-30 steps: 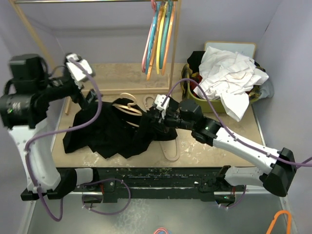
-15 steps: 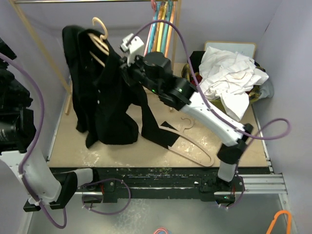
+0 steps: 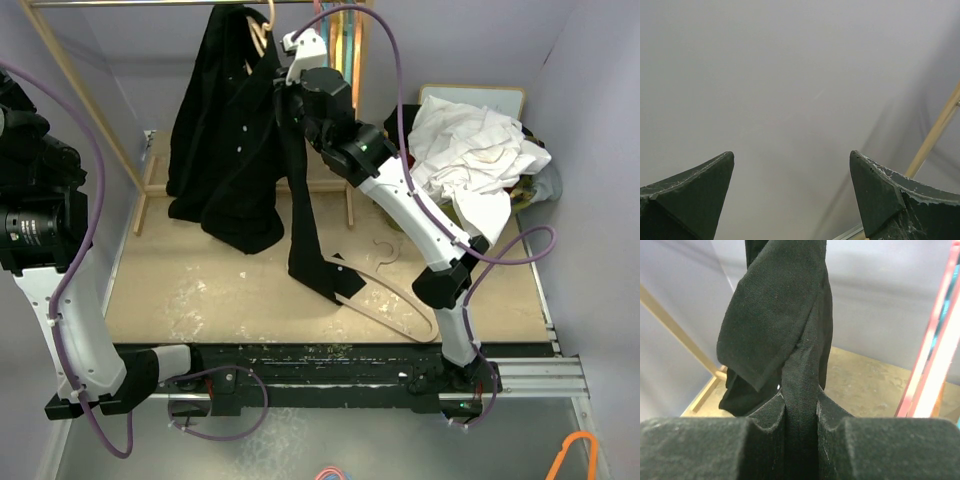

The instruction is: Place the shirt on the hanger

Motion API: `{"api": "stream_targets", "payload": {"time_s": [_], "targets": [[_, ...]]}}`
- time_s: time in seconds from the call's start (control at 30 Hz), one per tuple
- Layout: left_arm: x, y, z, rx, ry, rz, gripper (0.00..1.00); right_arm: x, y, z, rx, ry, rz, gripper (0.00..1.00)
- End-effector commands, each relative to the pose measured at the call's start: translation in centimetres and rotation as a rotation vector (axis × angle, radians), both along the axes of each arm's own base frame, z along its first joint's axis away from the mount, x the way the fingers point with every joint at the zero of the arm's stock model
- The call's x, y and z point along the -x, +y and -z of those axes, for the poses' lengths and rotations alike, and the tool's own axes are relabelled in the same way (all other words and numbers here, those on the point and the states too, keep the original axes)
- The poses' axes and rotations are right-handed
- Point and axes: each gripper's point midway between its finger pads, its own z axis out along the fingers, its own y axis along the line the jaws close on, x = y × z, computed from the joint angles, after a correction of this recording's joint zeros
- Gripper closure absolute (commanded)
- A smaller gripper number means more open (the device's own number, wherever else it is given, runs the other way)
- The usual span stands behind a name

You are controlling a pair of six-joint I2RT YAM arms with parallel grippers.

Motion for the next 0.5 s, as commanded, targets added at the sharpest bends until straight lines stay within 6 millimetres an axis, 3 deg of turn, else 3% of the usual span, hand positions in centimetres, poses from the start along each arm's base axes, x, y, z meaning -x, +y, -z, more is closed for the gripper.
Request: {"api": "stream_targets", "payload": {"time_s": [0.0,0.27,0.47], "targets": [[1.3,0.2,-0.9,-0.007,-0.056,-0.029,0.01,1.3,-4.4,-10.4,-0.235,-0.178,0.054,1.0],[0.6,0.2,-0.3,-0.007,-0.037,-0.017,0.01,0.2,-5.6,-10.5,-0.215,-0.207,0.107,1.0],[0.6,0.2,-0.1,-0.017,-0.031,-0.022,0.01,1.1,-5.9,-10.6,-0.223,-0.233,0.081,1.0]]}}
